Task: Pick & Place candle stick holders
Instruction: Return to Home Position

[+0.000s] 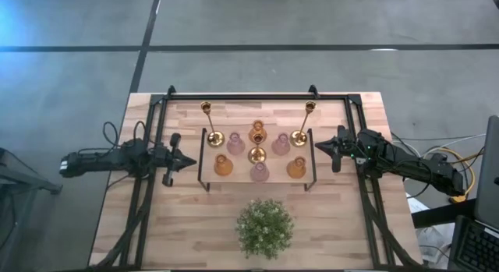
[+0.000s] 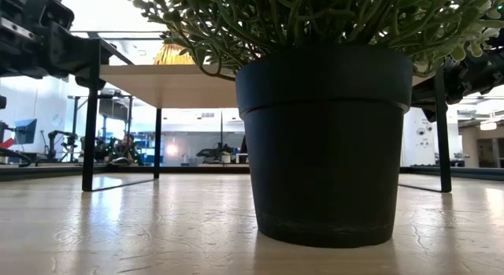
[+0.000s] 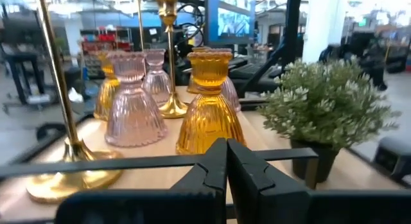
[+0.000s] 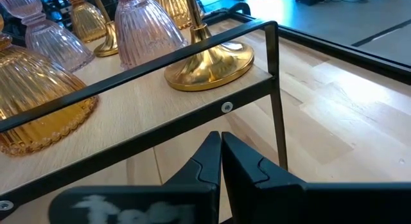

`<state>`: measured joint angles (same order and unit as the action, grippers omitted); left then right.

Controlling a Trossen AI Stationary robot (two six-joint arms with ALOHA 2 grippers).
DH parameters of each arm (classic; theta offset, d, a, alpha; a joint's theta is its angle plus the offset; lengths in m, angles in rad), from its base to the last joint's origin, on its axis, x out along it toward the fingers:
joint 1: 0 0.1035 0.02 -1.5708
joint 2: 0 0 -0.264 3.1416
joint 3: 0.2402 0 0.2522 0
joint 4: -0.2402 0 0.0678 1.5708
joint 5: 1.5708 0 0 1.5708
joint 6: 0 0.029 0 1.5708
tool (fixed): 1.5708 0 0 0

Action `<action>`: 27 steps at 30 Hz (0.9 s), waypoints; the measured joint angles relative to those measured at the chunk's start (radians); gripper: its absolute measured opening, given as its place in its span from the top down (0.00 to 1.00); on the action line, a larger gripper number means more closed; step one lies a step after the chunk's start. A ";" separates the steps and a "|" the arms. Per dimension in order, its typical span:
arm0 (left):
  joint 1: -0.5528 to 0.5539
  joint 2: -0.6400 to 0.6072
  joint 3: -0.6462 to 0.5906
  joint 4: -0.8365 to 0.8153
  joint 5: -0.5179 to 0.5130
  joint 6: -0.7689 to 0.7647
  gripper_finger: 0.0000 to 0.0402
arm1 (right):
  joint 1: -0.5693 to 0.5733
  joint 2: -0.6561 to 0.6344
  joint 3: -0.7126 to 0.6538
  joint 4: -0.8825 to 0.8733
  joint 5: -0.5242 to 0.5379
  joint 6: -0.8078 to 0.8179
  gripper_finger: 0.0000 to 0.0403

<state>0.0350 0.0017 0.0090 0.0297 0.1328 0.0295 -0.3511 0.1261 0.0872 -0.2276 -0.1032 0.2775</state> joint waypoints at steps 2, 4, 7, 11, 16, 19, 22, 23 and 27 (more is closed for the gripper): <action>-0.004 0.000 0.000 -0.003 -0.003 -0.046 0.96 | 0.000 0.000 0.000 0.000 0.000 0.000 0.98; -0.006 0.000 0.000 -0.006 -0.012 -0.050 0.96 | 0.000 0.000 0.000 0.000 0.000 0.000 0.98; -0.006 0.000 -0.001 -0.008 -0.023 -0.046 0.96 | 0.000 0.000 0.000 0.000 0.000 0.000 0.98; -0.005 0.003 -0.001 -0.003 -0.024 -0.046 0.96 | 0.000 0.000 0.000 0.000 0.000 0.000 0.98; -0.005 0.003 -0.002 -0.001 -0.024 -0.046 0.96 | 0.000 0.000 0.000 0.000 0.000 0.000 0.98; -0.005 0.003 -0.002 0.000 -0.025 -0.046 0.96 | 0.000 0.000 0.000 0.000 0.000 0.000 0.98; -0.005 0.003 -0.002 0.000 -0.027 -0.046 0.96 | 0.000 0.000 0.000 0.000 0.000 0.000 0.98; -0.005 0.003 -0.002 0.000 -0.027 -0.046 0.96 | 0.000 0.000 0.000 0.000 0.000 0.000 0.98; -0.005 0.003 -0.002 0.000 -0.027 -0.045 0.96 | 0.000 0.000 0.000 0.000 0.000 0.000 0.98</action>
<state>0.0299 0.0051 0.0067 0.0299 0.1059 -0.0158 -0.3511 0.1261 0.0872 -0.2276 -0.1032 0.2775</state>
